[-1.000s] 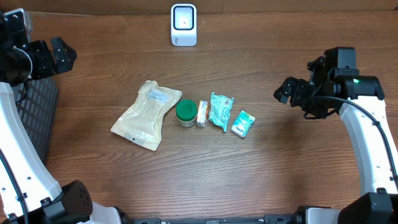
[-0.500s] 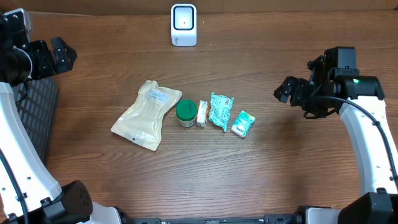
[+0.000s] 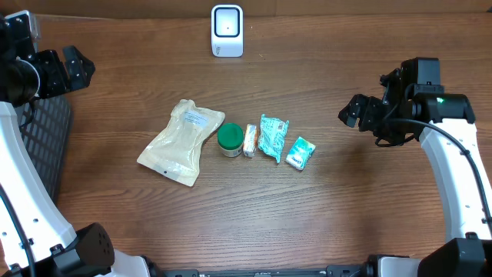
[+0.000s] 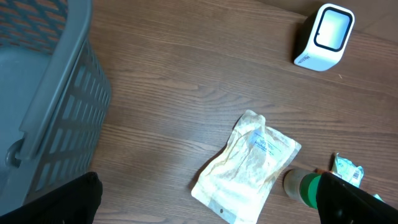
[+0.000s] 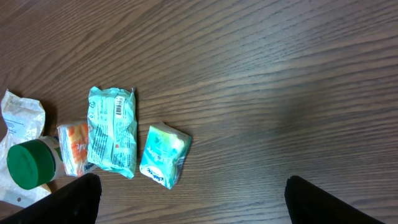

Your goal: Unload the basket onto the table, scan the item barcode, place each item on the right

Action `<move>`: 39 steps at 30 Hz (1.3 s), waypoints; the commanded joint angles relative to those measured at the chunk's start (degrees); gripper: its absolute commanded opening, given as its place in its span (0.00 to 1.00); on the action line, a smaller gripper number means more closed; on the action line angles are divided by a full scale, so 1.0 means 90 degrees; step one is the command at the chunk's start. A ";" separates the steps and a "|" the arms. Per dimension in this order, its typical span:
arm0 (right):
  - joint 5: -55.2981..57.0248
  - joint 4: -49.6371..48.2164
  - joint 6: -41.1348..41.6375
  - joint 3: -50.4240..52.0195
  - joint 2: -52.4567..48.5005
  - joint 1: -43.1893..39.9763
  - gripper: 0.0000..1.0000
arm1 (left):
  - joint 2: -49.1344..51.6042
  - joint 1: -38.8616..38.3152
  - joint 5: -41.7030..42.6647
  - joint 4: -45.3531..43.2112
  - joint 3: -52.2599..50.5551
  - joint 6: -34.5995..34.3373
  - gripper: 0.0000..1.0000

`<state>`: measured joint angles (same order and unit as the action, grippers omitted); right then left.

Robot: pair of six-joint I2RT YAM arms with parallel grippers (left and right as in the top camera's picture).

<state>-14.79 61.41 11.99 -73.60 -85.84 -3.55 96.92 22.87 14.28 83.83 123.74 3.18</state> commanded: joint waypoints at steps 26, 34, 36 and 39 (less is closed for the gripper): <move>-0.1270 -0.0685 0.0000 -0.0151 -0.0124 0.0007 0.92 | 0.0022 -0.0044 -0.0034 -0.0002 0.0017 0.0075 1.00; -0.1350 -0.0889 0.0002 -0.0070 -0.0721 0.0435 0.68 | 0.0022 -0.0044 -0.0034 -0.0002 0.0017 0.0075 1.00; -0.1265 -0.0882 0.0061 0.0010 -0.0920 0.0595 0.63 | 0.0022 -0.0044 -0.0034 -0.0002 0.0017 0.0075 1.00; -0.0923 -0.0787 0.0590 0.0146 -0.1195 0.0765 0.63 | 0.0022 -0.0044 -0.0034 -0.0002 0.0017 0.0075 1.00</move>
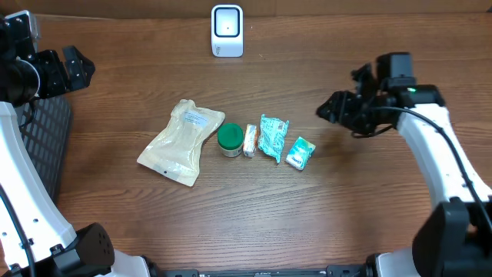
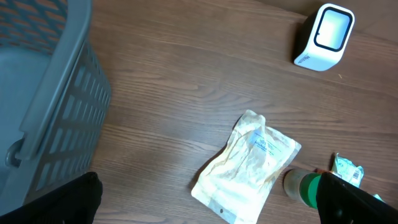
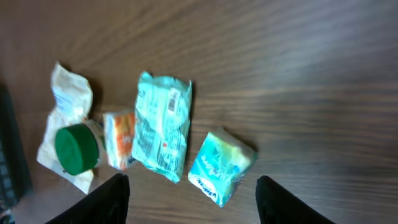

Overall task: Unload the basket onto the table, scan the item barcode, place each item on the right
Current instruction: 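Lower the right gripper onto the small green Kleenex pack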

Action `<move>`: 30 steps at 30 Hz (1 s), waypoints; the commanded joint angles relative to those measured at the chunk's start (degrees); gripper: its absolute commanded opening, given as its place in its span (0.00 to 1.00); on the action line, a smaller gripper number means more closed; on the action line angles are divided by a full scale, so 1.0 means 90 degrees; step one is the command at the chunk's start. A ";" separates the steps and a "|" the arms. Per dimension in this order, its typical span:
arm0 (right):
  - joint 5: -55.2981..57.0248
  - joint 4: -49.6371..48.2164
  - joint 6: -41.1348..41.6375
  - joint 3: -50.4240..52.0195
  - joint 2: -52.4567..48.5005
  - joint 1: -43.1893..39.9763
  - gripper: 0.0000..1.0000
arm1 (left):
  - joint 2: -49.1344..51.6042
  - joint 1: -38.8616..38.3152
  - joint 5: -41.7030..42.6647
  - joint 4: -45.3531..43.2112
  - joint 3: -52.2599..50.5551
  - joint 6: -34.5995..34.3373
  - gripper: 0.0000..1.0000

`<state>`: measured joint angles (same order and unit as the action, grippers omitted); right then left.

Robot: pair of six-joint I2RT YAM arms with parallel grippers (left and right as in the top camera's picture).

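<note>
A row of items lies mid-table: a beige pouch (image 1: 182,141), a green-capped jar (image 1: 229,139), a small orange packet (image 1: 250,141), a teal wrapper with a barcode (image 1: 272,137) and a small teal pack (image 1: 300,153). The white barcode scanner (image 1: 227,31) stands at the table's far edge. My right gripper (image 1: 328,109) hangs open to the right of the small teal pack (image 3: 221,167), above the table. My left gripper (image 1: 80,68) stays open at the far left, holding nothing. The pouch (image 2: 247,165) and scanner (image 2: 324,36) show in the left wrist view.
A grey slatted basket (image 2: 43,99) stands at the table's left edge, under my left arm. Bare wood table (image 1: 369,200) lies to the right and in front of the items.
My right gripper has moved left, closer to the row of items, and still stands open. The left arm and all items have not moved.
</note>
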<state>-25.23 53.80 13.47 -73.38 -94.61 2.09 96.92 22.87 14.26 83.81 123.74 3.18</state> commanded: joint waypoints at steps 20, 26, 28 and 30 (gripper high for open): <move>0.0287 -0.0325 0.0748 0.1139 -0.0942 0.0357 0.48 | 0.0022 -0.0044 -0.0032 0.0000 0.0017 0.0075 1.00; 0.0131 -0.0981 0.0546 0.1460 -0.0940 0.0529 0.36 | 0.0022 -0.0044 -0.0032 0.0000 0.0017 0.0075 1.00; 0.0129 -0.0940 0.0476 0.1392 -0.0928 0.0556 0.34 | 0.0022 -0.0044 -0.0032 0.0000 0.0017 0.0075 1.00; 0.0131 -0.0767 0.0435 0.1224 -0.0901 0.0554 0.33 | 0.0022 -0.0044 -0.0032 0.0000 0.0017 0.0075 1.00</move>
<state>-23.49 46.33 18.79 -60.73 -103.26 6.79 96.92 22.87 14.26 83.83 123.74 3.18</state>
